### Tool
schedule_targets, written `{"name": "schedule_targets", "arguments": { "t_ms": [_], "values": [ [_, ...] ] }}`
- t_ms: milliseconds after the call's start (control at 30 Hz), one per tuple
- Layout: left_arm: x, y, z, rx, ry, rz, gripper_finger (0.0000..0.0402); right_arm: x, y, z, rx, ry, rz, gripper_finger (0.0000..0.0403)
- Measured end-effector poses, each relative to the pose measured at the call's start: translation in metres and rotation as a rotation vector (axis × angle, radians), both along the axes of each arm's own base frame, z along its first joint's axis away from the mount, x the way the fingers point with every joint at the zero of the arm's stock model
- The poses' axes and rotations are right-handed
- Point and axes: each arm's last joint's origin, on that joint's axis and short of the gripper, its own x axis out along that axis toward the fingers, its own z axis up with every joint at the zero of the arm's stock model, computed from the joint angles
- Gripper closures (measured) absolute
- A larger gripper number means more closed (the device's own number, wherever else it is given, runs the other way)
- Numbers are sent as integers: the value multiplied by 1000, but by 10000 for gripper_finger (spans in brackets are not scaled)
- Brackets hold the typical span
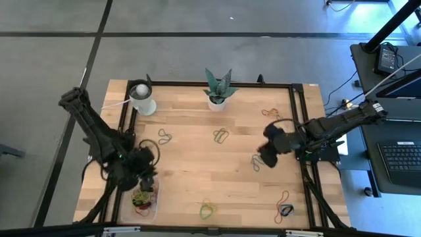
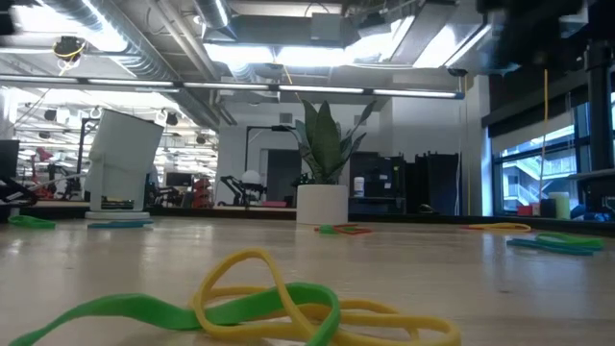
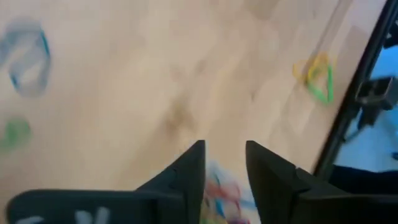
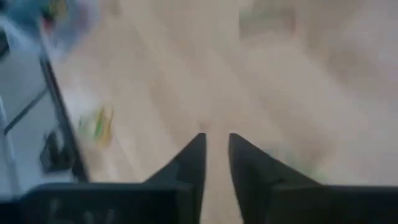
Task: Pick and place rubber bands into bin
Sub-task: Put the blue rubber band into the transparent bin
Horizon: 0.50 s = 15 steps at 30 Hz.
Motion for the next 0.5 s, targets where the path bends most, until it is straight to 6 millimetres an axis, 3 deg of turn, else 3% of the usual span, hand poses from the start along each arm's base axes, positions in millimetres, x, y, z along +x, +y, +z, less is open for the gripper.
{"name": "schedule_targets", "arguments": {
  "t_ms": [133,233,500],
  "values": [
    [24,27,8,60,-29,-89,345,-13,22,-11,118,160,-26,391],
    [45,45,12,125,-74,-200,391,-21,43,-20,190,258,-62,394],
    [82,95,16,248,-165,-344,400,-42,98,-45,369,533,-212,399]
  ]
}}
